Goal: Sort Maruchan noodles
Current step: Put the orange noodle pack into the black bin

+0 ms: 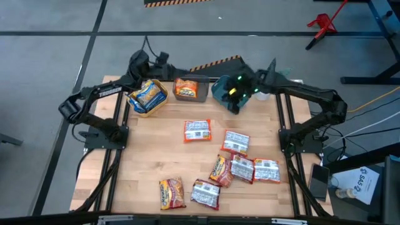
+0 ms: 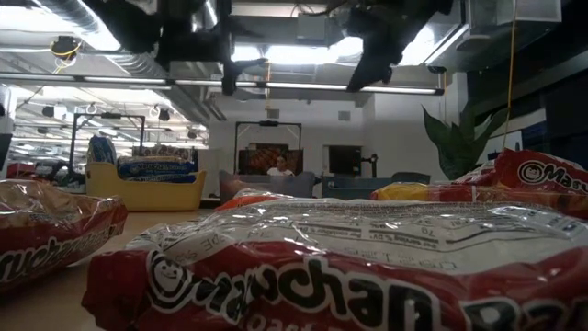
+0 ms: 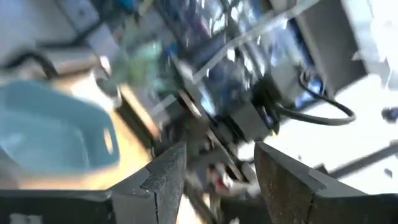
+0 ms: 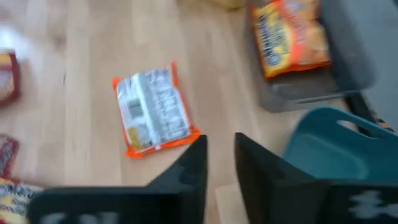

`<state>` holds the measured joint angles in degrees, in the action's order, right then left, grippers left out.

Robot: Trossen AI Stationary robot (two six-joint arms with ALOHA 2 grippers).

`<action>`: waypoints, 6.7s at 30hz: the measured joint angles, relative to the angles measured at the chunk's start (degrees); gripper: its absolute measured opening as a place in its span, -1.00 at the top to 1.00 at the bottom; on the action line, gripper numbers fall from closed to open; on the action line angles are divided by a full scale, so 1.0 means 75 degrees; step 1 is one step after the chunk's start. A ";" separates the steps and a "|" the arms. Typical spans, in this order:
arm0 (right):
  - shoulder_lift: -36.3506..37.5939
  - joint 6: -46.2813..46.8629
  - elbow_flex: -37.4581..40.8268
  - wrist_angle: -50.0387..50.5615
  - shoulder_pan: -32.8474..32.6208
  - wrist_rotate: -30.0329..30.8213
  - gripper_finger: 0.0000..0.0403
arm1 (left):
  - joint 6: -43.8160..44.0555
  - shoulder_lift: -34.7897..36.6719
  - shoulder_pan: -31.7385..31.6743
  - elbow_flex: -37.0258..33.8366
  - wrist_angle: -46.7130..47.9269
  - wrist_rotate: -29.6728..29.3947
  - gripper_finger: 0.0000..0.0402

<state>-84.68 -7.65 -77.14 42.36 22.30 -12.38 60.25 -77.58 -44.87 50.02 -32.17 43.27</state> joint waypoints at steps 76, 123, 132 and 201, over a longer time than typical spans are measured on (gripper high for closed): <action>-0.2768 0.7158 0.3949 -0.7264 -0.1693 0.0162 -0.07 | 0.4216 -0.2181 0.6095 -0.3771 -0.0608 -0.7326 0.06; -0.2857 0.7391 0.3931 -0.8439 -0.2031 -0.0363 -0.07 | 0.3991 -0.2259 0.6397 -0.3454 -0.0029 -0.7737 -0.22; -0.2857 0.7352 0.3931 -0.8441 -0.2019 -0.0498 -0.07 | 0.4008 -0.2268 0.6385 -0.3467 -0.0522 -0.7318 0.01; 0.0198 0.5361 0.3914 -0.7339 0.0973 0.0150 -0.07 | 0.2381 -0.2248 0.1775 -0.1074 -0.2838 -0.5188 0.53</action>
<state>-83.19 32.56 -47.79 -12.68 29.60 -11.26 78.11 -94.43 -31.55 41.96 -53.46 4.36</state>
